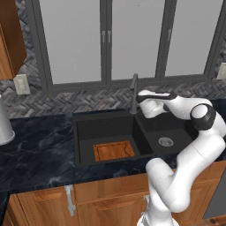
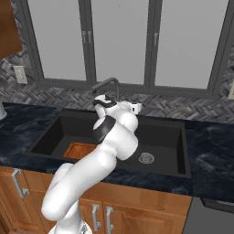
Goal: Turn on the sink faucet with hot water and rinse the cutting board for ten seconds, then turn off the faucet. Push the cutting board to reach the water if necessary.
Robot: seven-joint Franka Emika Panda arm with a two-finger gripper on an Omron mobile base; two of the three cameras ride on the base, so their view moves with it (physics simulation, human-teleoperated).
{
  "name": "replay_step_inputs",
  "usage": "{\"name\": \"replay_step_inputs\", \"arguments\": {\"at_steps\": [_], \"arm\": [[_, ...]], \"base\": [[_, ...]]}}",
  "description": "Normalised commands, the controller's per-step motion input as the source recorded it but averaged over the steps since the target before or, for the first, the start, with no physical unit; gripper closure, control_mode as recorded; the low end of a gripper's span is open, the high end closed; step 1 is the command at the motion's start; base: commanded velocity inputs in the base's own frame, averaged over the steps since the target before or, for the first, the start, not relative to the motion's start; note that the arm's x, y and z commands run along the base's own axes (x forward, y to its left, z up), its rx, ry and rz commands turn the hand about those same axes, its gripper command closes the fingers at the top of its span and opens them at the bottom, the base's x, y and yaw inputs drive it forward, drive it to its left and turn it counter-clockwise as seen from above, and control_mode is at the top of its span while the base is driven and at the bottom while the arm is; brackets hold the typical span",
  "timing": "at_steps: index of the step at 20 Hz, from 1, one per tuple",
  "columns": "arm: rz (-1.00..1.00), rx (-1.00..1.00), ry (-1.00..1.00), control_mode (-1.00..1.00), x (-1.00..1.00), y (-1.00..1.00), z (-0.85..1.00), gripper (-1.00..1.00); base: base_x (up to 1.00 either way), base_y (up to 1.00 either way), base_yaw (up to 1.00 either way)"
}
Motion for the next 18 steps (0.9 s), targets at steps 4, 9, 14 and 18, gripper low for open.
{"name": "replay_step_inputs", "arguments": {"at_steps": [4,9,14,18], "arm": [[0.0,0.0,0.0,-1.0,0.12,-0.07,-0.04,-1.0],[0.0,0.0,0.0,-1.0,0.12,-0.04,-0.07,-1.0],[0.0,0.0,0.0,-1.0,0.13,0.0,-0.14,-1.0],[0.0,0.0,0.0,-1.0,0.07,0.0,-0.12,-1.0]], "base": [[0.0,0.0,0.0],[0.0,0.0,0.0],[0.0,0.0,0.0],[0.0,0.0,0.0]]}}
